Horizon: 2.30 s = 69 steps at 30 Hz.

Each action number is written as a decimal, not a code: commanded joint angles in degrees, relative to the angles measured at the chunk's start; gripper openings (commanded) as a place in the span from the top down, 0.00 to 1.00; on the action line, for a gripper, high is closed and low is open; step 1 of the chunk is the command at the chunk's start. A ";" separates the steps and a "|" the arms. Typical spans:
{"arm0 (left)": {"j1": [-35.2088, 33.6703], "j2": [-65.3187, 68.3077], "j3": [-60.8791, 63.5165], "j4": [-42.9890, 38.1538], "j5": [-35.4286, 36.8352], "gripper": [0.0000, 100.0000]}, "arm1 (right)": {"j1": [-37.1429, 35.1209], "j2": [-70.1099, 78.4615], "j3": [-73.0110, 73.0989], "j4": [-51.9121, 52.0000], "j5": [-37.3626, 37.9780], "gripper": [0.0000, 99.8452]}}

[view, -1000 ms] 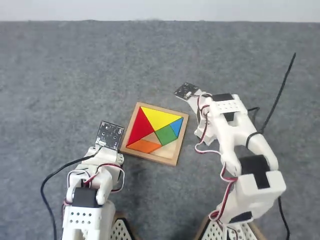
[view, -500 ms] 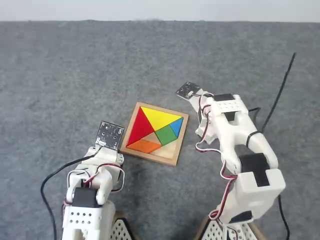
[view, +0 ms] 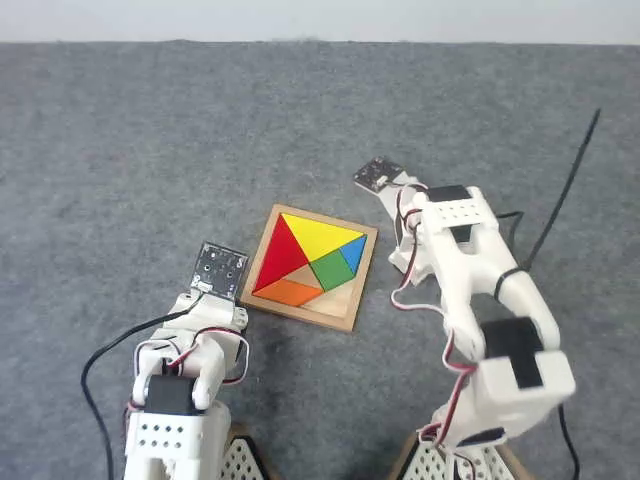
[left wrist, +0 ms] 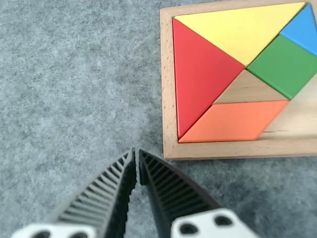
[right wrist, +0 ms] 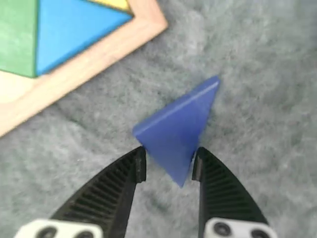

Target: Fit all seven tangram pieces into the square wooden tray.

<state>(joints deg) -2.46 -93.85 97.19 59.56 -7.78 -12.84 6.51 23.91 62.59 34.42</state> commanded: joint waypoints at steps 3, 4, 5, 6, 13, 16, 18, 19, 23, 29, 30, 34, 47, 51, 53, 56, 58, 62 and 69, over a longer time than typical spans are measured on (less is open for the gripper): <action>-0.18 -0.70 -0.40 0.26 0.44 0.99 | -3.12 -10.15 -0.26 4.88 -6.07 0.85; -0.18 -0.70 -0.40 0.26 0.44 0.99 | -3.30 -10.95 -0.26 5.14 -7.65 0.85; -0.18 -0.70 -0.40 0.26 0.44 0.99 | -3.38 -11.21 -0.26 5.05 -9.23 0.84; -0.18 -0.70 -0.40 0.26 0.44 0.99 | -3.56 -11.12 -0.35 4.97 -10.29 0.82; -0.18 -0.70 -0.40 0.26 0.44 0.99 | -5.14 -3.91 -0.35 1.36 -11.78 0.66; -0.18 -0.70 -0.40 0.26 0.44 0.99 | -4.44 0.22 -0.44 -3.21 -13.45 0.66; -0.18 -0.70 -0.40 0.26 0.44 0.99 | -4.44 2.24 -0.44 -4.44 -13.80 0.66; -0.18 -0.70 -0.40 0.26 0.44 0.99 | -4.44 3.12 -0.53 -4.70 -13.89 0.66; -0.18 -0.70 -0.40 0.26 0.44 0.99 | -4.09 5.49 -2.02 -5.49 -19.34 0.66; -0.18 -0.70 -0.40 0.26 0.44 0.99 | -1.10 8.84 -5.45 -5.58 -24.09 0.66; -0.18 -0.70 -0.40 0.26 0.44 0.99 | -1.10 9.01 -5.54 -5.58 -24.18 0.66; -0.18 -0.70 -0.40 0.26 0.44 0.99 | -1.36 9.63 -6.42 -5.23 -24.62 0.66; -0.18 -0.70 -0.40 0.26 0.44 0.99 | -1.01 9.80 -6.33 -5.32 -31.03 0.68; -0.18 -0.70 -0.40 0.26 0.44 0.99 | -1.01 9.80 -6.33 -5.58 -30.86 0.80; -0.18 -0.70 -0.40 0.26 0.44 0.99 | -1.01 9.80 -6.33 -5.67 -30.77 0.84; -0.18 -0.70 -0.40 0.26 0.44 0.99 | -1.01 9.80 -6.33 -5.67 -30.77 0.84; -0.18 -0.70 -0.40 0.26 0.44 0.99 | -1.01 9.71 -6.33 -5.58 -30.77 0.84; -0.18 -0.70 -0.40 0.26 0.44 0.99 | -0.92 8.75 -6.51 -4.00 -30.68 0.84; -0.18 -0.70 -0.40 0.26 0.44 0.99 | -1.01 3.38 -6.07 -0.13 -30.77 0.84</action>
<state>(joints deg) -2.46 -93.85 97.19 59.56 -7.78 -13.98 14.42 19.25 60.84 4.09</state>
